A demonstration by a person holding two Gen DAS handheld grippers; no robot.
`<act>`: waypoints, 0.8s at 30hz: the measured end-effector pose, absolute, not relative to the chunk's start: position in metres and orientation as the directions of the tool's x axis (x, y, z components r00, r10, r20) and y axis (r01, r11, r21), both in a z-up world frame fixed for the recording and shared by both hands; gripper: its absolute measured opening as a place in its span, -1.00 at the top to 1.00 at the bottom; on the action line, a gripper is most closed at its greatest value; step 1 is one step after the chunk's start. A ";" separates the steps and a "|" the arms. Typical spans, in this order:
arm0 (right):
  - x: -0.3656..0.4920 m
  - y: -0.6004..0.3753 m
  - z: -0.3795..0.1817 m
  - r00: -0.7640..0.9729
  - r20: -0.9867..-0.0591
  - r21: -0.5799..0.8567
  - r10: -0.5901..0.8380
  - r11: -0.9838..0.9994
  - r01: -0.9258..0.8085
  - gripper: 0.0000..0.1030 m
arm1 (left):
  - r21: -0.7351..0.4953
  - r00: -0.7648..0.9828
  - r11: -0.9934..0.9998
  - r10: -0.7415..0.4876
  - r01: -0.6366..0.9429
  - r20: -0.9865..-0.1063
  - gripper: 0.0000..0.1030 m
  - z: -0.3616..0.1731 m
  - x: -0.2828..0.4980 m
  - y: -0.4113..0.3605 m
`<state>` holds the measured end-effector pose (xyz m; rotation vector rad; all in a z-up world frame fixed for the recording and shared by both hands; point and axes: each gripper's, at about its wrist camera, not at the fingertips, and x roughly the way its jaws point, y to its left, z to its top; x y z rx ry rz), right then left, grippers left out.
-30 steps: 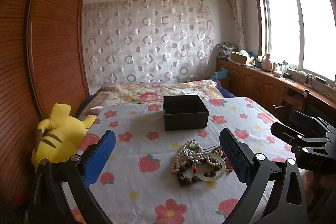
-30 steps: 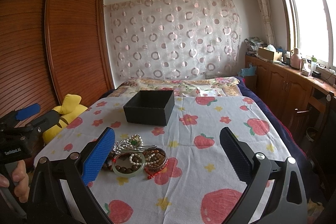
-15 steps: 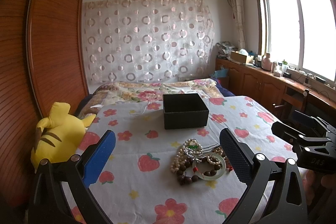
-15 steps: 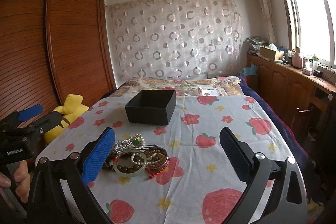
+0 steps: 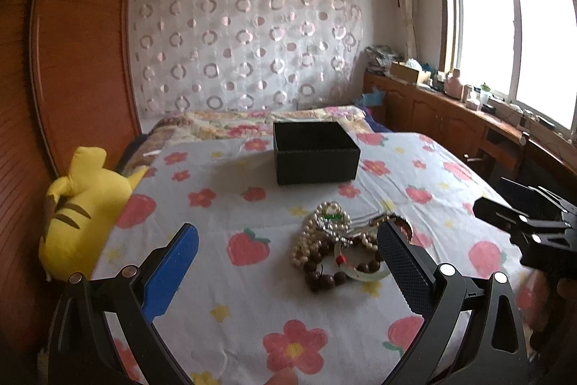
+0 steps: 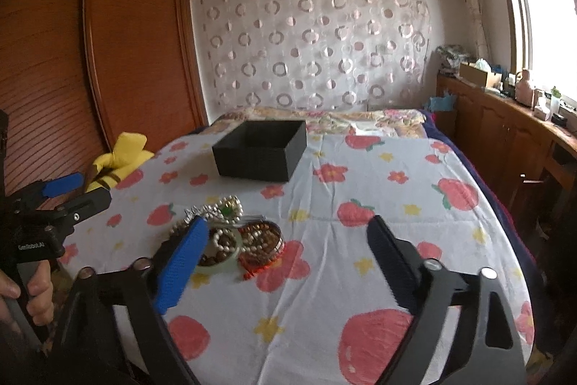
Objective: Organize jewelry
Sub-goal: 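Lower the left gripper onto the silver hairpin and close it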
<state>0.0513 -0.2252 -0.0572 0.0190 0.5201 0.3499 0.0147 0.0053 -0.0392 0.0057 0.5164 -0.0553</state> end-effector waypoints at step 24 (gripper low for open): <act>0.078 -0.203 -0.102 0.668 -0.629 0.107 0.396 0.896 -0.431 -0.14 | -0.172 0.726 0.972 -0.234 0.160 -0.647 -0.30 -0.095 0.077 0.017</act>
